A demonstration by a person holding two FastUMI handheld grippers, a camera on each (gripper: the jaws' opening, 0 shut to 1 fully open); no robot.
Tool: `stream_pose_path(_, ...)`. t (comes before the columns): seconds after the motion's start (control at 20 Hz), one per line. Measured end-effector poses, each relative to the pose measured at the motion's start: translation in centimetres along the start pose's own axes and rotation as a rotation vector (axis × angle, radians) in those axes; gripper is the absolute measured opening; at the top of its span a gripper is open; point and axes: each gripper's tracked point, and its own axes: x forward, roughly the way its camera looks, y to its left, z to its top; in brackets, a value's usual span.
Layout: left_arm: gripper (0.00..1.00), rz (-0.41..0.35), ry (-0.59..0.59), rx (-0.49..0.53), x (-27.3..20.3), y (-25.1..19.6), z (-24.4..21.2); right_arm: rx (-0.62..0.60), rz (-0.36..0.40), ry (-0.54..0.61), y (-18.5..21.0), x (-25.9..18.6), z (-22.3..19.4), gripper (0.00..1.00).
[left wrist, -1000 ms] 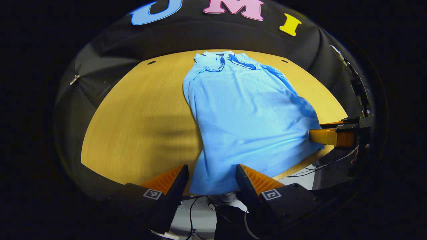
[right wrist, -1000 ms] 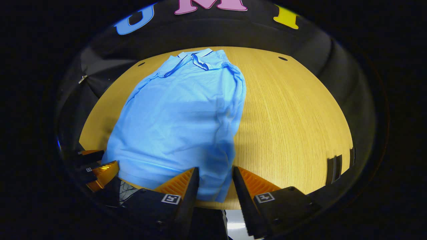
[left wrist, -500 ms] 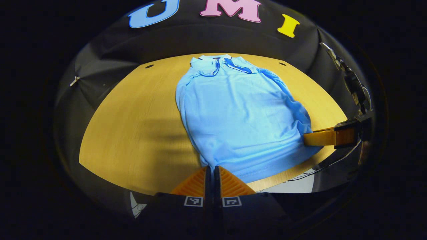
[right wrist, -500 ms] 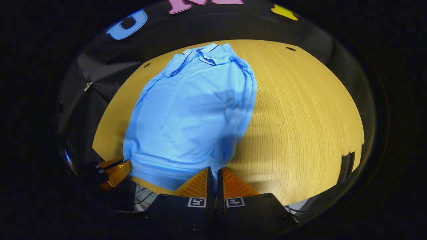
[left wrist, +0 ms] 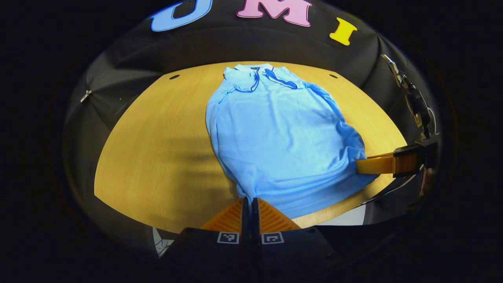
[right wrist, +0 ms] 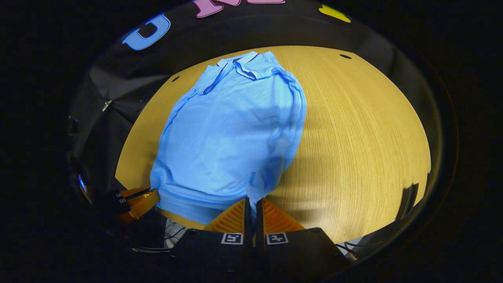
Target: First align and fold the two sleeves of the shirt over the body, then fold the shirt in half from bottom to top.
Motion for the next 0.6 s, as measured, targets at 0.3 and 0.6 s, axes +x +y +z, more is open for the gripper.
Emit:
stream_pose_path(0.3, 0.06, -0.035, -0.049, -0.049, -1.4, 0.0, 5.7, -0.096, 0.027, -0.095, 1.1, -1.9, 6.1, 0.07)
stream_pose_path(0.6, 0.06, -0.033, -0.098, -0.07, -2.7, 0.9, 12.2, -0.122, 0.059, -0.15, 1.9, -2.9, 12.2, 0.07)
